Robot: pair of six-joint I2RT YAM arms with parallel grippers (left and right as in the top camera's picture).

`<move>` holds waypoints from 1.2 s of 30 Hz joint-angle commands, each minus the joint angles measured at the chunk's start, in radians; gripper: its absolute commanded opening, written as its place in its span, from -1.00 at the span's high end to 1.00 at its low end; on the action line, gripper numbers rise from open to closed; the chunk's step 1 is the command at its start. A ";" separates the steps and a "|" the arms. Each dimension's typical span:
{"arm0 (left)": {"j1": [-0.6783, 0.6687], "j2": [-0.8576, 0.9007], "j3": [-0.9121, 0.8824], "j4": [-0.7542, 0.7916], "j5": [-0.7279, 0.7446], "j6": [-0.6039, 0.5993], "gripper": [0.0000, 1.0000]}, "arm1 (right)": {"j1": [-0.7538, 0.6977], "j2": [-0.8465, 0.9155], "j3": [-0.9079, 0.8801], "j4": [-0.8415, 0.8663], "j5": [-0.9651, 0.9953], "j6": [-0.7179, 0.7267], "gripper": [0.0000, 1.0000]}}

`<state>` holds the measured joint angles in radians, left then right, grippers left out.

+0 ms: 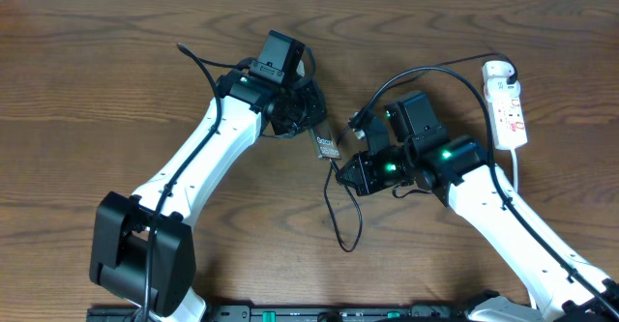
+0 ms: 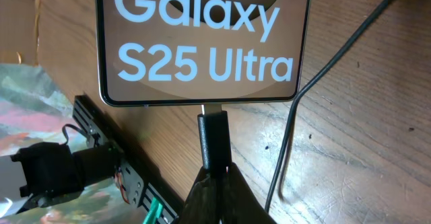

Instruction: Plug charger to phone and switch on socket

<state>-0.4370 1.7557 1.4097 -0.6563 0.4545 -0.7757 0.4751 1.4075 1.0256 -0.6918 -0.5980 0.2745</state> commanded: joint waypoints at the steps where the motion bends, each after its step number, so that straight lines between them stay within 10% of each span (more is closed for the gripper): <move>1: -0.038 -0.024 0.014 -0.046 0.167 -0.004 0.85 | -0.018 -0.002 0.023 0.084 0.045 0.020 0.98; 36: -0.087 -0.024 0.013 -0.072 0.246 -0.013 0.86 | -0.055 -0.002 0.023 0.175 0.067 0.043 0.97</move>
<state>-0.4263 1.7557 1.4239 -0.6712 0.4469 -0.8154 0.4553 1.4075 1.0119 -0.6189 -0.6327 0.3222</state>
